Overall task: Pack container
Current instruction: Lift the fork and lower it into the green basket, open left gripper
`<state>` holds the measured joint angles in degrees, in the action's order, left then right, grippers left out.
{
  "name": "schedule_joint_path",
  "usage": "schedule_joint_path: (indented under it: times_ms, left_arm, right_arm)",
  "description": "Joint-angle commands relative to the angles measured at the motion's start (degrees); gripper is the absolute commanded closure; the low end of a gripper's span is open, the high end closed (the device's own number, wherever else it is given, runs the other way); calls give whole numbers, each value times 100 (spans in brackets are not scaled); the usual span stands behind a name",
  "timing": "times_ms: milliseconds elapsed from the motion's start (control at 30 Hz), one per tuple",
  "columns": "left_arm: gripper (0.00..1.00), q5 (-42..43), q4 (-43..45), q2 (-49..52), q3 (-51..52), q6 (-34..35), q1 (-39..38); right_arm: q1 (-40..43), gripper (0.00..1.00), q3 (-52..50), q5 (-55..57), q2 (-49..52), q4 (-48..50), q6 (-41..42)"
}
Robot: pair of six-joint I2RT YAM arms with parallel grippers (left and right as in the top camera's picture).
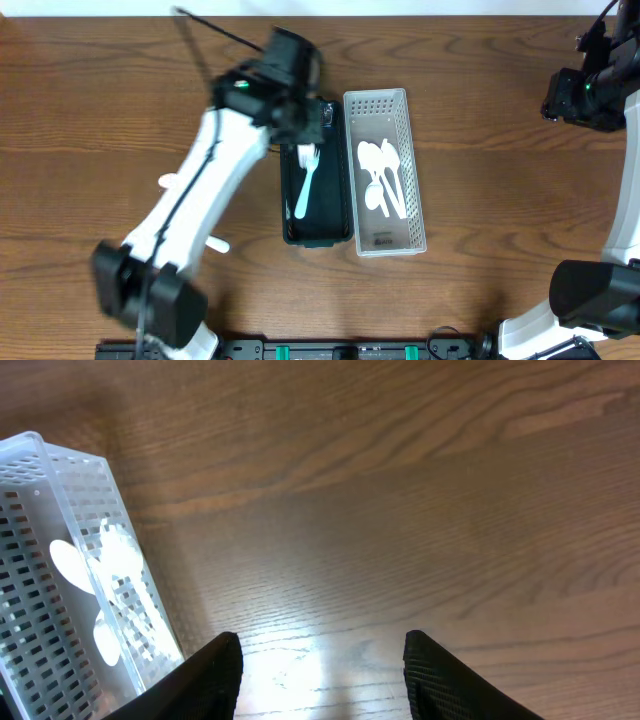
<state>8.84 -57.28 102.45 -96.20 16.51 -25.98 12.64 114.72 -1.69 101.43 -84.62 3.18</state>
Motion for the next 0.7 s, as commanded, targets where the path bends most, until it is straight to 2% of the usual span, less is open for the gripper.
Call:
schedule_joint_path:
  times_ms: [0,200,367,400,467,567,667]
  left_arm:
    - [94,-42,-48,636,4,26,-114]
    - [94,-17,-59,1539,4,133,-138]
    - [92,-24,-92,1812,4,131,-138]
    - [89,-26,-92,1812,4,129,-138]
    - [66,-26,-76,1803,2,125,-136]
    - [62,-31,-120,1759,-4,81,-131]
    - [53,-94,-212,1593,-90,-105,-133]
  right_arm:
    - [46,45,70,15,-17,-28,-70]
    - [46,45,70,15,-17,-48,-70]
    - [46,45,70,15,-17,-46,-70]
    - [46,45,70,17,-17,-46,-70]
    - [46,45,70,15,-17,-46,-70]
    - [46,45,70,17,-17,-48,-70]
    - [46,45,70,17,-17,-46,-70]
